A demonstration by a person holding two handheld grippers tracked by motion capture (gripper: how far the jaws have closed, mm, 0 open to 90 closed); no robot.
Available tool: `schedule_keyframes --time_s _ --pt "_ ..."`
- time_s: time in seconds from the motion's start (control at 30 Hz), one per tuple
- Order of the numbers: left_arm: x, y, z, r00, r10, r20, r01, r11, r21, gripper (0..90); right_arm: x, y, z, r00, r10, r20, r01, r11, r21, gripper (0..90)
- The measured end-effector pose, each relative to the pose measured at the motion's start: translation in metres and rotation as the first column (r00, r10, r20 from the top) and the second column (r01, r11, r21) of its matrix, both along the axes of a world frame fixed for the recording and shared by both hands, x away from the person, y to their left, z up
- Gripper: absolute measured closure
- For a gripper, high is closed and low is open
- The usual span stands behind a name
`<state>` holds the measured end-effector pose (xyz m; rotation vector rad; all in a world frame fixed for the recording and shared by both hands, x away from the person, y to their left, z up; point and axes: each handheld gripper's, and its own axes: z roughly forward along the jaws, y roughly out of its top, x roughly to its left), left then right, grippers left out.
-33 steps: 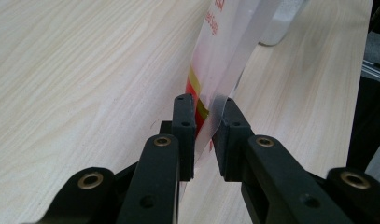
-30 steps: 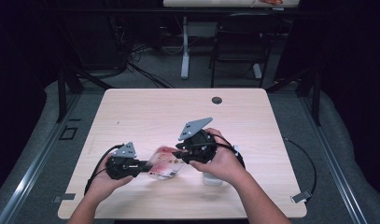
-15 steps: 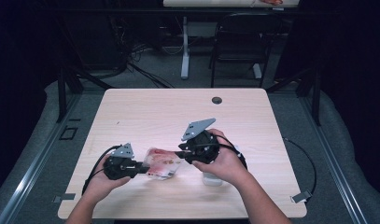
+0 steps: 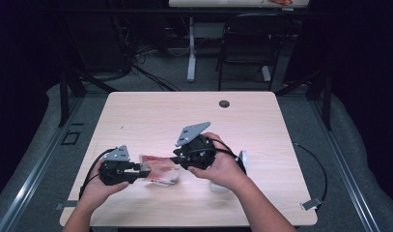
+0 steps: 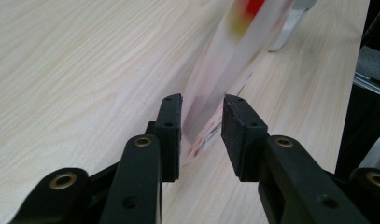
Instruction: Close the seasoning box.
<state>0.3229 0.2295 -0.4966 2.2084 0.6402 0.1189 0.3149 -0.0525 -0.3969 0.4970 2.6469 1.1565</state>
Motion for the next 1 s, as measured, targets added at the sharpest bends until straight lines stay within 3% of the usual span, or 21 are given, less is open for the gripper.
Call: schedule_keyframes --time_s 0.33,0.63,0.8,1.0 --pt "0.001 0.008 0.005 0.9998 0.020 -0.005 -0.020 0.9990 -0.040 59.3 -0.001 0.003 0.007 0.9995 0.024 -0.022 -0.022 0.997 0.072 66.2" --pt "0.000 0.015 0.012 0.9983 0.058 0.012 -0.057 0.9982 -0.018 53.5 -0.004 -0.004 0.012 1.0000 -0.004 -0.007 0.004 0.995 0.103 60.1" --pt "-0.002 0.023 0.019 0.9969 0.076 0.020 -0.076 0.9971 -0.011 53.8 -0.009 -0.010 0.014 0.9975 -0.052 0.049 0.047 0.994 0.100 55.0" --pt "-0.007 0.032 0.028 0.9951 0.092 0.034 -0.092 0.9957 -0.003 53.8 -0.014 -0.029 0.014 0.9919 -0.112 0.060 0.101 0.982 0.160 49.5"
